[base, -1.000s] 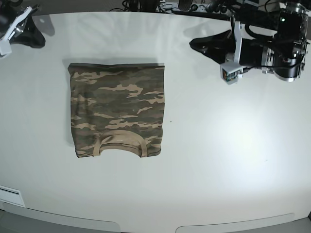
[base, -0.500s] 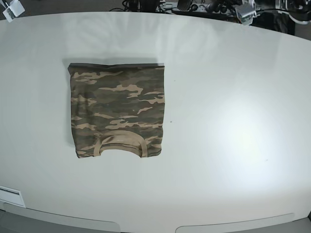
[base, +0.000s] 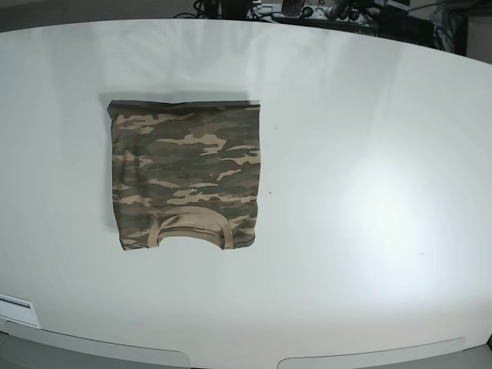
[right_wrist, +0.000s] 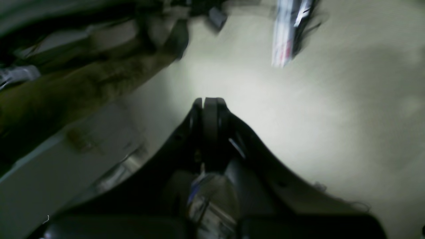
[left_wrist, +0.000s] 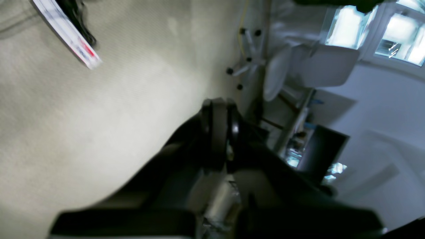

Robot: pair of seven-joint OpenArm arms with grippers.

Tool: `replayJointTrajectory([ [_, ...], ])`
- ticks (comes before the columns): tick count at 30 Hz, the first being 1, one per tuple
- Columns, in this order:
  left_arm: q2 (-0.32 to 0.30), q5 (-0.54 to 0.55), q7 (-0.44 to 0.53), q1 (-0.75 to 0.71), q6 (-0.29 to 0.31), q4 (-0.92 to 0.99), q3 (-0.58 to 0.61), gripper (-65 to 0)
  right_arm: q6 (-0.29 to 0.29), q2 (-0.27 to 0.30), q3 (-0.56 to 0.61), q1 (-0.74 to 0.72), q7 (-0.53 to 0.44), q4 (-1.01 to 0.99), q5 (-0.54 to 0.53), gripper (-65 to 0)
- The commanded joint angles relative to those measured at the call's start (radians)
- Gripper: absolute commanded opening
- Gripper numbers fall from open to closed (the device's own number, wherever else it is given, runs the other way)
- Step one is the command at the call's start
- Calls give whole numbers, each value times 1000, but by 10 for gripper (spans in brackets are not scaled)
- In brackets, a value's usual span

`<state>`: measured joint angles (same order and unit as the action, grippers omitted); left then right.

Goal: Fold the T-shirt properly

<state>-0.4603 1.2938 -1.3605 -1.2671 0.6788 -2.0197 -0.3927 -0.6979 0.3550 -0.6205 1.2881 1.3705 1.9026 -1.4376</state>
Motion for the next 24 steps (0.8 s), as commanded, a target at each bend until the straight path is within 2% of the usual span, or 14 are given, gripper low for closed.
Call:
replayJointTrajectory([
  [1,-6,-5,3,-3,-2,35,10,-650,0,9,34,21,-21,-23,22,-650],
  [6,-5,-99,45,86,-2,295,91,-650,0,8,237,-31,-114,-196,254,-650],
  [9,-5,-165,100,150,-4,459,148,-650,0,8,329,-94,-222,-314,383,-650],
  [12,-5,-261,176,235,-37,617,205,-650,0,8,406,-167,-333,-430,508,-650],
  [17,3,-391,361,397,-93,846,265,-650,0,8,525,-290,-541,-625,676,-650],
  [20,45,-477,460,499,-99,952,266,-650,0,8,591,-382,-676,-742,790,-650],
  [24,113,-683,661,619,-99,1058,267,-650,0,8,685,-519,-807,-871,901,-650],
])
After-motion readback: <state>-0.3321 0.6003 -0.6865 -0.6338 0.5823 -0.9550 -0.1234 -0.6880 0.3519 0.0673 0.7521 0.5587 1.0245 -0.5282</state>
